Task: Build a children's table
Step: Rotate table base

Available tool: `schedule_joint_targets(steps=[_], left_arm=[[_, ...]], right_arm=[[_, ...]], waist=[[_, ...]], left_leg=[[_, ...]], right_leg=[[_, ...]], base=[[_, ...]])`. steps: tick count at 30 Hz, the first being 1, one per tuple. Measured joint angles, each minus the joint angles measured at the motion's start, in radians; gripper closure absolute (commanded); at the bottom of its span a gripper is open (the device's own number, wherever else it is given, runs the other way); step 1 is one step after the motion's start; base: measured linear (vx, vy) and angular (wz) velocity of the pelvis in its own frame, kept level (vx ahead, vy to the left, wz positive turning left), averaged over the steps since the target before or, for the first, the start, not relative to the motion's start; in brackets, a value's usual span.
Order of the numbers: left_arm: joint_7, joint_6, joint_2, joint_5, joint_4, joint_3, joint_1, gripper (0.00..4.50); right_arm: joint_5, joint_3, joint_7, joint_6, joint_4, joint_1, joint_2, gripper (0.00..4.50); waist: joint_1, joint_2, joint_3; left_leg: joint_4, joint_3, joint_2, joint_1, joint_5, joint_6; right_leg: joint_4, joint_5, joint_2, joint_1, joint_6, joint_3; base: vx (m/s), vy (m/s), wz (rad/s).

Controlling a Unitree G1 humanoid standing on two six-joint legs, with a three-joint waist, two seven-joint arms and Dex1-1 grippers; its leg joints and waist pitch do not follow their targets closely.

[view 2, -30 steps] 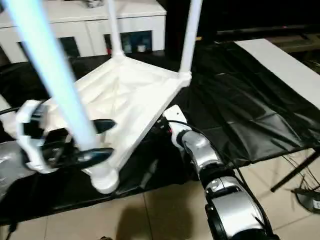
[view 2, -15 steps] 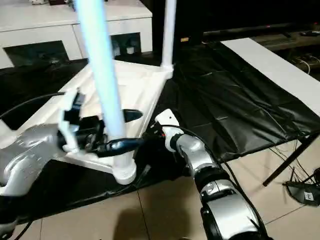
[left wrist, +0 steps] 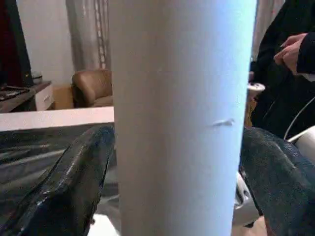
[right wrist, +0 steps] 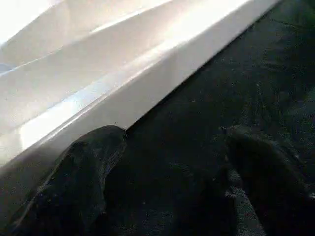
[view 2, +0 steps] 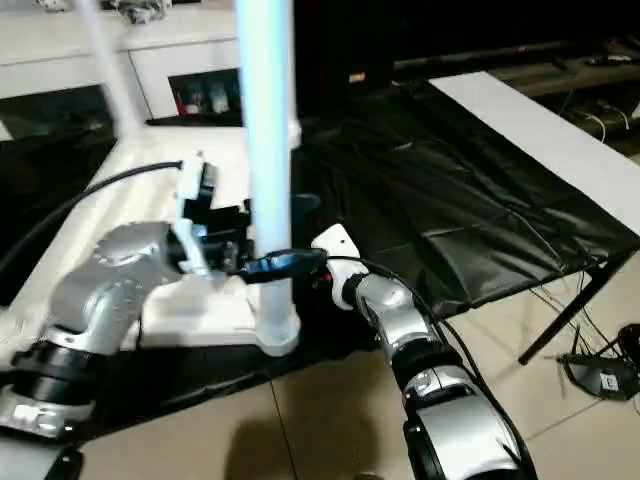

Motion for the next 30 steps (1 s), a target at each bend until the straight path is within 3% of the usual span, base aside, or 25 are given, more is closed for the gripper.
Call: schedule_joint_targets(steps=[8,16,20,24,30], left_arm=[[0.153,-0.198,-0.065,0.173,0.220,-0.026,-0.133,0.11],[0.226,-0.262,-0.035,0.258,0.336,-0.016,-0.161,0.11],[0.221,-0.253,-0.005,0.281,0.333,-0.027,-0.129,0.11],[0.186,-0.165,0.034,0.277,0.251,-0.043,-0.059,0.11],[0.168,0.002,0.143,0.274,0.070,-0.077,0.134,0.11]], right_arm=[[-0.019,-0.018,-0.087,-0.014,0.001,-0.023,-0.006,0.46],[-0.003,-0.051,-0.122,-0.023,0.000,-0.035,-0.024,0.46],[0.000,-0.064,-0.128,-0.023,-0.026,-0.027,-0.050,0.46],[0.010,-0.090,-0.119,-0.024,-0.077,-0.012,-0.092,0.46],[0.041,-0.082,0.024,-0.011,-0.250,0.064,-0.180,0.46]], waist=[[0.004,0.012,0.003],[0.000,0.016,0.004],[0.015,0.018,0.005],[0.031,0.022,0.006],[0.042,0.028,0.007]], left_leg=[[0.001,-0.001,-0.001,0.000,0.000,0.000],[0.000,-0.002,-0.001,0.002,0.000,0.000],[0.000,-0.003,0.000,-0.004,0.000,0.000],[-0.001,-0.001,0.000,-0.006,0.000,0.000],[-0.003,-0.001,0.002,-0.009,0.000,0.000]], right_leg=[[0.000,0.000,-0.002,0.001,-0.001,0.000],[0.000,0.000,-0.001,-0.001,0.000,-0.003],[0.000,0.001,-0.002,-0.003,-0.001,-0.005],[-0.003,0.001,-0.003,-0.005,-0.001,-0.006],[-0.004,0.000,-0.002,-0.005,-0.002,-0.013]], base=[[0.000,0.000,0.00],[0.000,0.000,0.00],[0.000,0.000,0.00],[0.000,0.000,0.00],[0.000,0.000,0.00]])
